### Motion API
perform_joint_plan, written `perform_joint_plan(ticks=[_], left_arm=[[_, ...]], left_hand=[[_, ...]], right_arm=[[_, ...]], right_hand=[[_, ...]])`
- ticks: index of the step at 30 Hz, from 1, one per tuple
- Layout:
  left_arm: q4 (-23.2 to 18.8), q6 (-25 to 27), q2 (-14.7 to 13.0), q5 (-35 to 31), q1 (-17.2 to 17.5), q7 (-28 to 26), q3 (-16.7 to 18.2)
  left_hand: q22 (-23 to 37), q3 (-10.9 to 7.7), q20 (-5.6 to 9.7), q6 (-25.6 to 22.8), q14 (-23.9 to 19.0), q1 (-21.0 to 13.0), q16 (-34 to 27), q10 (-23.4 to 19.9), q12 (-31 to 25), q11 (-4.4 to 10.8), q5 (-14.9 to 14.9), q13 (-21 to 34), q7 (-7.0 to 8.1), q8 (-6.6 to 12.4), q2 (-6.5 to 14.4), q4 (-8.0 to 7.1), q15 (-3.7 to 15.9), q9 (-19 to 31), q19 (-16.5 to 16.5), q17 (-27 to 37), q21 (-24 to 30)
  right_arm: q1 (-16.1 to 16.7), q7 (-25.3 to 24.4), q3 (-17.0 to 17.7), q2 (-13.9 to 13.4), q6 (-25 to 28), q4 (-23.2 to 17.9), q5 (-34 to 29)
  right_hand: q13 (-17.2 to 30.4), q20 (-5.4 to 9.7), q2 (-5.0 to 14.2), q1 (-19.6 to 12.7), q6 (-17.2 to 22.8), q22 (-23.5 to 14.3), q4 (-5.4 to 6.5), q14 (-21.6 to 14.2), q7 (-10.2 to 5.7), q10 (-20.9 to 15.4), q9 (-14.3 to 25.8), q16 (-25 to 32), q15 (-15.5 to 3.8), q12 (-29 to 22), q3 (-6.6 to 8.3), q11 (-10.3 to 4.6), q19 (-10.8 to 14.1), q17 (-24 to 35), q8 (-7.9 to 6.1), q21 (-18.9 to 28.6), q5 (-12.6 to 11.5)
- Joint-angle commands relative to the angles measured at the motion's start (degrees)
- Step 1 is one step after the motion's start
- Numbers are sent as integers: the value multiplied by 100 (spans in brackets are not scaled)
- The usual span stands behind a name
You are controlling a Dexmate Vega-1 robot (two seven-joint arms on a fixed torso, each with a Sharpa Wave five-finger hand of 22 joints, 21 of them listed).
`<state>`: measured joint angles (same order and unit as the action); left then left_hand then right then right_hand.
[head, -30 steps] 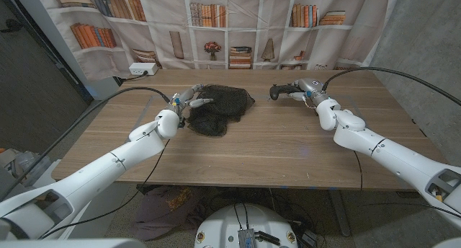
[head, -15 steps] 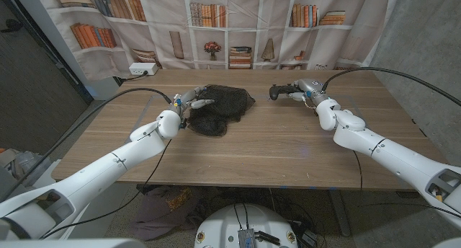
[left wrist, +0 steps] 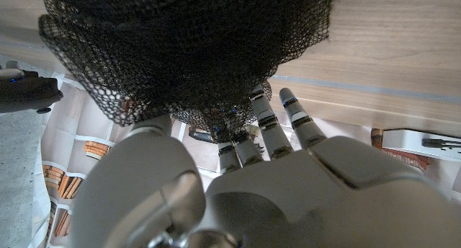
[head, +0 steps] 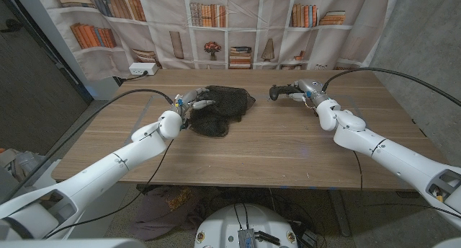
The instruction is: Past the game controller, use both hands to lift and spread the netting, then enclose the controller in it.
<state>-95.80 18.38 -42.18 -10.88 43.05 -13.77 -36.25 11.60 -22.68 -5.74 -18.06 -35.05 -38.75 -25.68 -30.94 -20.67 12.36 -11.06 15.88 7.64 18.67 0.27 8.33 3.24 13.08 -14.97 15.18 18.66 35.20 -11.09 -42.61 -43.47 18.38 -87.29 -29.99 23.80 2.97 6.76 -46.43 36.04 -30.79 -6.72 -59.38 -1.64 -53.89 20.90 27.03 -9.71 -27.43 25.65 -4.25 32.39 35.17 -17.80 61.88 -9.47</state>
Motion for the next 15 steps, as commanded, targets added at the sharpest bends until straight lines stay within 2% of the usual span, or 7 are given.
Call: perform_joint_plan(ticks=[1, 6, 8, 11, 12, 13, 15], left_arm=[[79, -69, 136, 3, 10, -222, 17], [94, -35, 259, 16, 78, -491, 81], [98, -16, 280, 11, 82, -532, 80], [104, 37, 331, 18, 92, -599, 81], [107, 44, 340, 18, 90, -609, 77], [109, 52, 347, 17, 89, -618, 72], [129, 35, 368, 23, 91, -657, 70]], left_hand=[[31, 6, 56, -552, -300, -489, -380, -483, -228, 5, 17, 149, 13, 278, 108, 100, 926, 104, -168, 278, 59], [40, 28, 147, -1071, -591, -973, -762, -939, -466, -4, 35, 313, 35, 574, 225, 129, 958, 210, -361, 558, 118], [51, 71, 206, -1435, -794, -1292, -1026, -1269, -664, -9, 55, 454, 16, 789, 261, 139, 975, 294, -489, 762, 166], [74, 127, 307, -1816, -1042, -1623, -1313, -1628, -920, -24, 83, 653, 70, 1034, 330, 119, 992, 414, -675, 998, 250], [88, 147, 327, -1954, -1161, -1732, -1414, -1749, -1020, -27, 97, 739, 18, 1133, 360, 109, 989, 468, -773, 1082, 300], [102, 167, 383, -2040, -1310, -1859, -1537, -1847, -1124, -22, 101, 837, 97, 1216, 395, 111, 989, 529, -848, 1180, 344], [137, 213, 447, -2167, -1428, -2078, -1673, -1956, -1295, -25, 97, 1016, 156, 1362, 410, 129, 994, 651, -978, 1320, 432]], right_arm=[[20, -11, 20, -6, 0, 2, 34], [28, -4, 26, -15, 10, -5, 46], [33, -12, 29, -19, 6, -7, 50], [42, -13, 36, -26, 13, -16, 58], [44, -11, 39, -29, 15, -19, 62], [46, -11, 43, -36, 1, -19, 70], [52, -7, 47, -48, 7, -29, 69]], right_hand=[[17, 893, 427, 379, 172, 2, 1204, -52, -97, -262, 33, -14, -349, 31, 1238, -216, -29, 26, 10, 42, -38], [24, 892, 426, 383, 174, 17, 1201, -59, -99, -268, 39, -14, -350, 34, 1242, -206, -33, 34, 17, 57, -38], [25, 890, 429, 386, 176, 23, 1204, -58, -98, -270, 41, -16, -350, 36, 1245, -203, -36, 36, 19, 59, -38], [34, 893, 429, 386, 179, 32, 1200, -62, -101, -259, 45, -16, -350, 41, 1249, -209, -40, 40, 22, 66, -39], [30, 892, 428, 388, 180, 36, 1200, -64, -98, -263, 45, -16, -350, 45, 1250, -208, -40, 43, 25, 71, -39], [33, 893, 427, 388, 180, 38, 1198, -66, -96, -257, 45, -15, -350, 47, 1250, -212, -40, 46, 27, 75, -39], [42, 893, 426, 392, 182, 47, 1198, -57, -91, -258, 49, -28, -348, 48, 1251, -233, -42, 36, 31, 83, -38]])
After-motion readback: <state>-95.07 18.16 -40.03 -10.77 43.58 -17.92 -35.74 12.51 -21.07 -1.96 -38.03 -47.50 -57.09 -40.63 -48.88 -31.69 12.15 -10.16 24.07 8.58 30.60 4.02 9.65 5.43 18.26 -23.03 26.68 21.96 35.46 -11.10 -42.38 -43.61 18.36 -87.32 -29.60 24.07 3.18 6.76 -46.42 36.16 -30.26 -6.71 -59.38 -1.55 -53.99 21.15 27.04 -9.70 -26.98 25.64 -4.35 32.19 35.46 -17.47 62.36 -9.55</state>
